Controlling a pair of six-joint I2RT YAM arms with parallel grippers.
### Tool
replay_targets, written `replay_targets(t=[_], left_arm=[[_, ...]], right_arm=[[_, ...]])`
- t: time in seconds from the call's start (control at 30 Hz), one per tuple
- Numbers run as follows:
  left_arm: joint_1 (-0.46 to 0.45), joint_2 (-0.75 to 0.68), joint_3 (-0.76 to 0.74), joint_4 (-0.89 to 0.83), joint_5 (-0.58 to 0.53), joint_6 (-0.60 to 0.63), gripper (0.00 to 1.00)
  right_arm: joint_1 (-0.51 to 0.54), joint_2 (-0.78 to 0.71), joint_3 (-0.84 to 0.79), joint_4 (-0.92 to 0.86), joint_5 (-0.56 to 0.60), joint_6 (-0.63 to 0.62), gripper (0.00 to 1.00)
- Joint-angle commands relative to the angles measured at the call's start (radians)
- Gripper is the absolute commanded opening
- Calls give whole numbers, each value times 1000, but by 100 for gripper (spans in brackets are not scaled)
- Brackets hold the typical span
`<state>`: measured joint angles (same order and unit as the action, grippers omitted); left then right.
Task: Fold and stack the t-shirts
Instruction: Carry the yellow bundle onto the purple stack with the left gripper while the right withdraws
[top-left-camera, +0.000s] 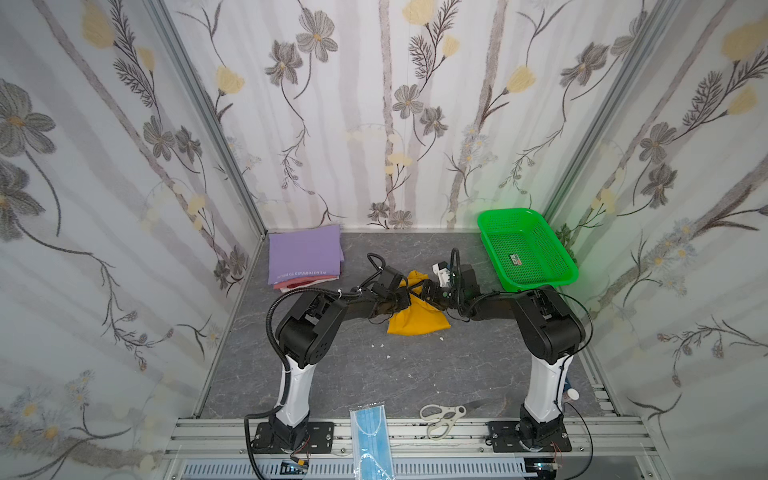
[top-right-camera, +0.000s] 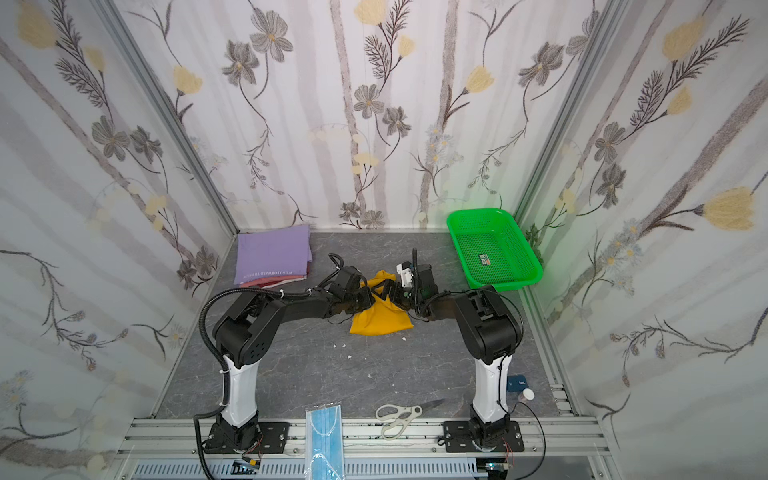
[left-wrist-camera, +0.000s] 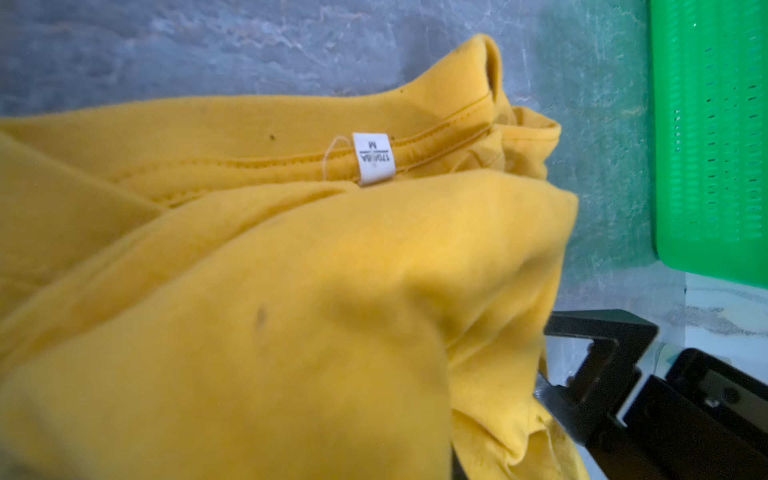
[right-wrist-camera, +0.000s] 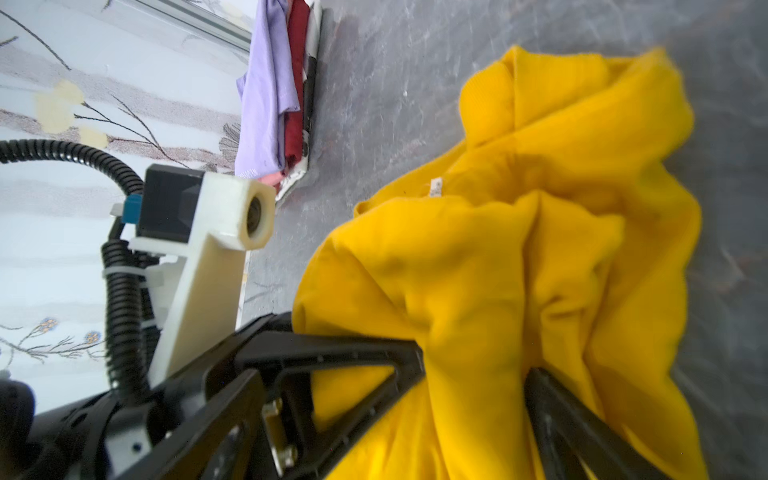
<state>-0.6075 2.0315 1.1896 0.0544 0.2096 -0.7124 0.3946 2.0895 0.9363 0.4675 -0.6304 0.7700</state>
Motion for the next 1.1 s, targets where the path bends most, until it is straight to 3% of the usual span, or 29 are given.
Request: replay_targets(t=[0.0,0.13,0.3,0.57,0.7,1.07], left_arm=[[36,2,45,-335,44,167,0],[43,-36,123,-503,1,332,0],[49,-47,295,-727,-153,517,0],[132,-8,566,-866,-346,824,0],[206,29,685,-903,-321,891,0],[418,152,1033,-985,-165,917,0]], right_arm=[[-22,-107,-29,-10,-47,31,100],[-41,-253,-42,-120,-27,-32,100],[-67,-412,-91,-215,2,-87,100],[-88,-577,-148,-332,46,-173,100],[-97,-617,-183,-334,52,-184,100],[-112,-667,-300,-319,60,-193,100]])
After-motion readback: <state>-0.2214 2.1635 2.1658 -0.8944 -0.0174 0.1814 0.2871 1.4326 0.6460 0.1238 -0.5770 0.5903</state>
